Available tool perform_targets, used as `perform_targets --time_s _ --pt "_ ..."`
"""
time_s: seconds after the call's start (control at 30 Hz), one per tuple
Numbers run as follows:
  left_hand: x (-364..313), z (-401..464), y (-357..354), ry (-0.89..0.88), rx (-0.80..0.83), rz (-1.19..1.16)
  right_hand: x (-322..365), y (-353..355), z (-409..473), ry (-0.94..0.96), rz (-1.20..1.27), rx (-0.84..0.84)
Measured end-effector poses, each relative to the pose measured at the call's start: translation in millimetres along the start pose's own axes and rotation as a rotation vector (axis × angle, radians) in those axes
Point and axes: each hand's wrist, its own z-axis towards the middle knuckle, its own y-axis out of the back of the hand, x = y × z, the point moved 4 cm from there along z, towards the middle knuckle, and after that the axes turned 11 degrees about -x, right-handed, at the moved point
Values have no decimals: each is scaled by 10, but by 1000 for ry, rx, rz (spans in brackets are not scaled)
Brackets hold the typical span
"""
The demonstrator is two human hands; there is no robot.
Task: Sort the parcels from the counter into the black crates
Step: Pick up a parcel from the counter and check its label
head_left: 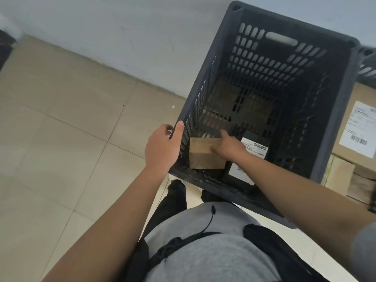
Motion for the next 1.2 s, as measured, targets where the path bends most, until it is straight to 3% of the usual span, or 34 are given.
perform_targets --time_s 0.1,0.2,0.33,0.8,1.1,1.2 --pt "-11 -1 2 -6 1 0 53 -38 -5 144 -133 196" --pt "-18 -4 10 -11 -4 2 -44 -37 -51 82 -118 271" --pt "-22 -10 8 -22 -4 10 -114 -111 -121 75 -72 169" --pt "-44 -8 25 -43 60 -23 -9 -209 -135 158 -128 123" --pt "-17 63 8 71 310 -262 -271 335 -628 -124 444 -237" --pt "-9 79 30 19 408 -325 -383 406 -931 -224 648 -284"
